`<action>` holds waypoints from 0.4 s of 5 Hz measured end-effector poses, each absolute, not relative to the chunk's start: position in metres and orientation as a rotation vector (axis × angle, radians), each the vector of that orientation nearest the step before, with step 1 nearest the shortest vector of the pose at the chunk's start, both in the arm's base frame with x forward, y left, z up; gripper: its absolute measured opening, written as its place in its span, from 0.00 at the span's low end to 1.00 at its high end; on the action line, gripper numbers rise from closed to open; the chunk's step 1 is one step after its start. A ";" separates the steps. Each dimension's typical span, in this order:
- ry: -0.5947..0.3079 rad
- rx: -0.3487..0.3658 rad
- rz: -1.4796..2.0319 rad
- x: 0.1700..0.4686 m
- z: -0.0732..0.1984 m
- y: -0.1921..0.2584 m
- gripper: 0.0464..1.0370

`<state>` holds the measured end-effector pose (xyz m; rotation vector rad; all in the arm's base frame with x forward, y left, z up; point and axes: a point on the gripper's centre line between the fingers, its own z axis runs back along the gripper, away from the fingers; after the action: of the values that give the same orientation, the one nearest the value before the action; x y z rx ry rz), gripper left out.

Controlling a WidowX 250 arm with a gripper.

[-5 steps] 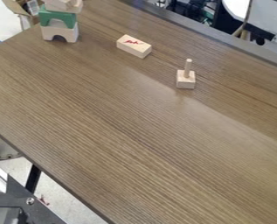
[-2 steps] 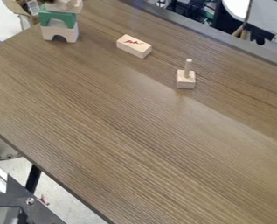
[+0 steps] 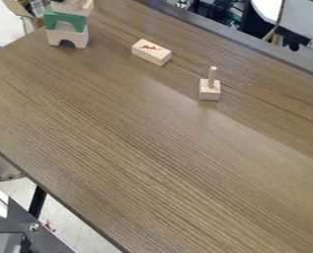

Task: Put rectangle block on top of the rectangle block

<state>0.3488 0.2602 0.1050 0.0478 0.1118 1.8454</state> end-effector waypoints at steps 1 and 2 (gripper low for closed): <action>0.117 0.029 1.845 0.349 0.106 0.259 0.51; 0.117 -0.031 1.825 0.355 0.118 0.255 0.51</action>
<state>0.3550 0.2553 0.1180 -0.0313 0.1172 1.8253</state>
